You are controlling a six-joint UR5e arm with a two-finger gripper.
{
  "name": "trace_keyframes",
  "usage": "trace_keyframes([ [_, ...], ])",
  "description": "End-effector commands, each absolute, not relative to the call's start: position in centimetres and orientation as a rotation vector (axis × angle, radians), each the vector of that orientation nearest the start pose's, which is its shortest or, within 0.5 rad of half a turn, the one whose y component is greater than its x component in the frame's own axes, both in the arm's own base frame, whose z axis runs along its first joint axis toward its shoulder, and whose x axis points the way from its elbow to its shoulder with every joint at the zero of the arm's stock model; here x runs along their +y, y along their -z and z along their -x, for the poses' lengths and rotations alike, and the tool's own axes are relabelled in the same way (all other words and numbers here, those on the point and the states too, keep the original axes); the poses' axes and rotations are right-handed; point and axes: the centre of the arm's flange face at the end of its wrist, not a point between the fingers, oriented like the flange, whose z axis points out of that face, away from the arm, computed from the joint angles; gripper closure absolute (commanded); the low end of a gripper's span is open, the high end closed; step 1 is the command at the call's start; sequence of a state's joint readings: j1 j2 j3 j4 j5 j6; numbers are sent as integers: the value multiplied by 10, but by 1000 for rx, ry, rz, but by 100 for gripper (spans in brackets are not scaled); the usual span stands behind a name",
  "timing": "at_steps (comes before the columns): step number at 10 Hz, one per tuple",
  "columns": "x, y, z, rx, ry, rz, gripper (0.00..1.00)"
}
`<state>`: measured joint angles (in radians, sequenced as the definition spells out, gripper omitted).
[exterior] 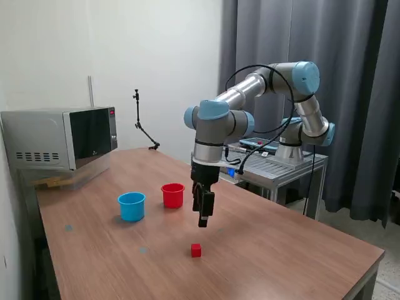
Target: Place red objects in the red bin, and blue objects in the blue bin.
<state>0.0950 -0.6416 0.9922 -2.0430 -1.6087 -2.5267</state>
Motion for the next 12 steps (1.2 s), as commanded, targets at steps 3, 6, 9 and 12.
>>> trace_keyframes([
  [3,-207,-154,811,2742,-134,1668,0],
  [6,-206,-145,816,2704,-159,1718,0],
  [9,-206,-132,817,2690,-153,1721,0],
  [12,-206,-123,818,2684,-148,1718,0],
])
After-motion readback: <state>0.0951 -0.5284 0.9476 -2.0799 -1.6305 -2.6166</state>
